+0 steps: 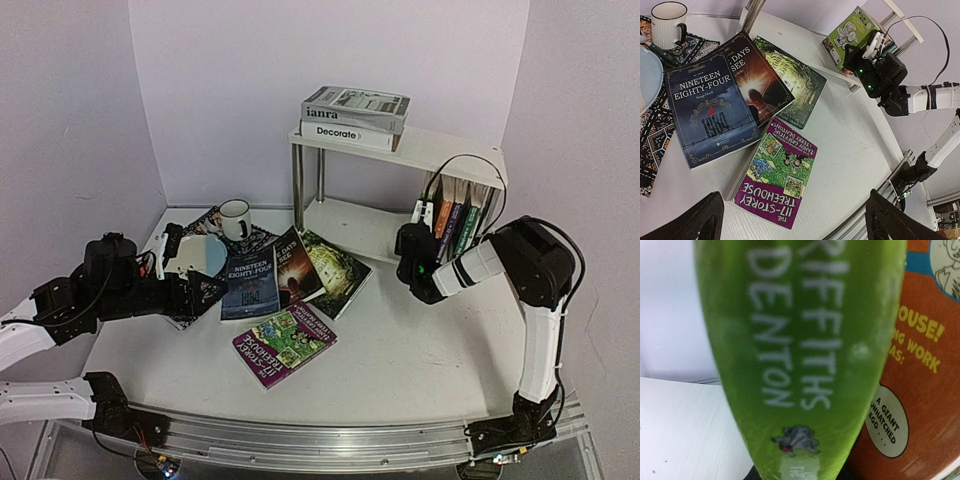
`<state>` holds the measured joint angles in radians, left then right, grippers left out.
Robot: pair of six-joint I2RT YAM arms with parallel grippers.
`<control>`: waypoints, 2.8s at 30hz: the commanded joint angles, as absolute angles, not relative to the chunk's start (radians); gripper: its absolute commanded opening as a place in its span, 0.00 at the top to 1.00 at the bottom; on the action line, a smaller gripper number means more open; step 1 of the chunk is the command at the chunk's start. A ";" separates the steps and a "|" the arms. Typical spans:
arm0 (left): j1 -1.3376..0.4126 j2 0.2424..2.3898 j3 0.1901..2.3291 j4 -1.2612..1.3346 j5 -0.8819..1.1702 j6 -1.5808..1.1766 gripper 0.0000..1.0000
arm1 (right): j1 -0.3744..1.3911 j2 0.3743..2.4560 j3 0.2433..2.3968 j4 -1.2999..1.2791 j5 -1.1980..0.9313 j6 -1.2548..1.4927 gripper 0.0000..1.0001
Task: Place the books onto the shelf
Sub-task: Place the book on the shelf.
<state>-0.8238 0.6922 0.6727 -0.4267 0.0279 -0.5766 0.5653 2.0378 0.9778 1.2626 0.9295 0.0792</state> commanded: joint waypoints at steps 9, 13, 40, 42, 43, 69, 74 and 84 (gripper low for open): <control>-0.821 0.698 0.700 -0.393 0.040 -0.580 0.00 | 0.538 1.978 0.962 1.298 0.999 0.091 0.78; -0.821 0.694 0.698 -0.392 0.039 -0.580 0.00 | 0.538 1.977 0.959 1.298 0.985 0.102 0.67; -0.821 0.692 0.697 -0.389 0.043 -0.578 0.00 | 0.572 1.962 0.977 1.227 0.936 0.175 0.48; -0.821 0.690 0.695 -0.389 0.045 -0.580 0.00 | 0.578 1.959 0.979 1.222 0.948 0.176 0.48; -0.821 0.689 0.695 -0.389 0.046 -0.581 0.00 | 0.580 1.956 0.978 1.220 0.952 0.179 0.47; -0.821 0.659 0.690 -0.390 0.058 -0.590 0.00 | 0.622 1.889 0.960 1.075 0.983 0.320 0.37; -0.821 0.665 0.689 -0.389 0.058 -0.588 0.00 | 0.647 1.860 0.921 1.065 0.981 0.342 0.36; -0.821 0.726 0.686 -0.388 0.068 -0.586 0.00 | 0.822 1.724 0.786 0.998 0.986 0.345 0.08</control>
<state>-0.8238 0.7012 0.6727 -0.4192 0.0522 -0.5812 0.7358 1.8187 0.8349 1.0389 0.9579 0.3341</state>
